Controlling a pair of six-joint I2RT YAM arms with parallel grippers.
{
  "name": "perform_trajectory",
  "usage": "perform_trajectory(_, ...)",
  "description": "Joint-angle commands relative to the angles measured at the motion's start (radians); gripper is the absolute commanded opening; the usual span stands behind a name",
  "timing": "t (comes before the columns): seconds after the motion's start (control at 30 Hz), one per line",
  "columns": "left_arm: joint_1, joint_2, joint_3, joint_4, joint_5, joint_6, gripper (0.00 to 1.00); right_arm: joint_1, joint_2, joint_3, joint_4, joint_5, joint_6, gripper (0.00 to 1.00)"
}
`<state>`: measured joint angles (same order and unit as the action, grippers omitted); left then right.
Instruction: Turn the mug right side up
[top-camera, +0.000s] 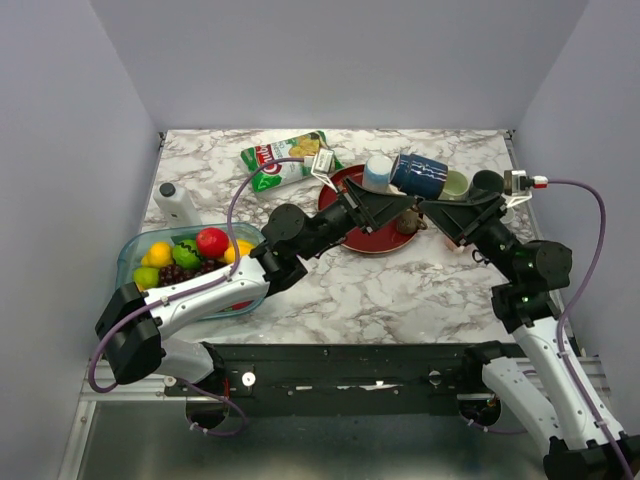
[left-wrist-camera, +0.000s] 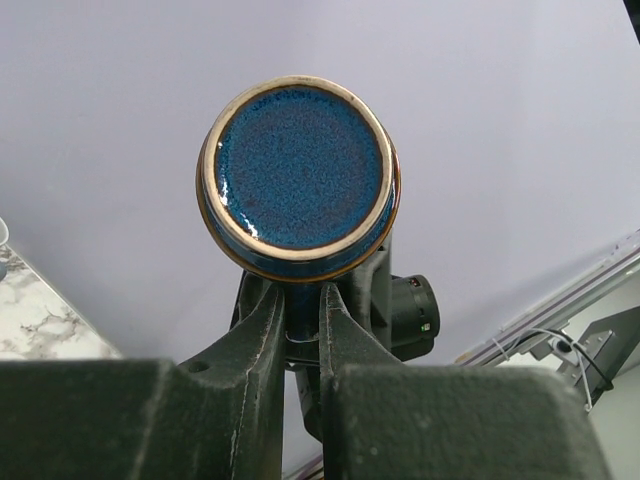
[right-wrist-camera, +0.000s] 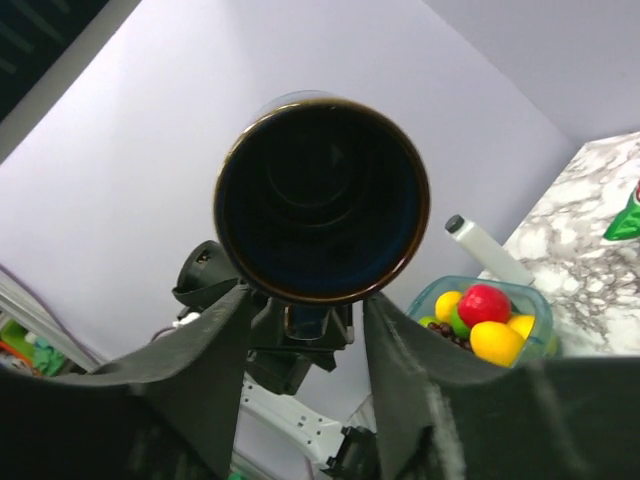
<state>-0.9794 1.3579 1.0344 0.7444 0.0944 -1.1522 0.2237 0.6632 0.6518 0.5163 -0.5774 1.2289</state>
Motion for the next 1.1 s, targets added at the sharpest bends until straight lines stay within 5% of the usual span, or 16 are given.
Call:
perform_trajectory(0.0, -0.008, -0.016, -0.002, 0.069, -0.005, 0.031, 0.0, 0.009, 0.015, 0.019, 0.045, 0.013, -0.012, 0.48)
perform_trajectory(0.2, -0.015, -0.017, -0.008, 0.056, 0.001, 0.028, 0.0, 0.009, 0.032, 0.032, 0.051, 0.008, -0.019, 0.29)
perform_trajectory(0.33, -0.019, -0.016, -0.019, 0.046, 0.011, 0.029, 0.0, 0.008, 0.036, 0.043, 0.047, 0.007, -0.029, 0.01)
perform_trajectory(0.43, -0.019, -0.014, -0.019, 0.029, 0.03, 0.037, 0.0, 0.009, 0.033, 0.049, 0.028, 0.013, -0.055, 0.01)
perform_trajectory(0.53, -0.019, -0.02, -0.017, -0.007, 0.041, 0.068, 0.16, 0.009, 0.023, 0.051, -0.001, 0.024, -0.072, 0.01)
perform_trajectory(0.67, -0.018, -0.039, -0.031, -0.036, 0.039, 0.104, 0.58, 0.009, 0.003, 0.078, -0.074, 0.053, -0.127, 0.01)
perform_trajectory(0.77, -0.018, -0.054, -0.034, -0.092, 0.03, 0.149, 0.76, 0.009, -0.023, 0.088, -0.131, 0.088, -0.167, 0.01)
perform_trajectory(0.97, -0.016, -0.091, -0.053, -0.238, -0.05, 0.218, 0.97, 0.009, -0.053, 0.137, -0.312, 0.167, -0.276, 0.01)
perform_trajectory(1.07, -0.013, -0.128, -0.079, -0.313, -0.113, 0.262, 0.99, 0.008, -0.073, 0.196, -0.513, 0.268, -0.403, 0.01)
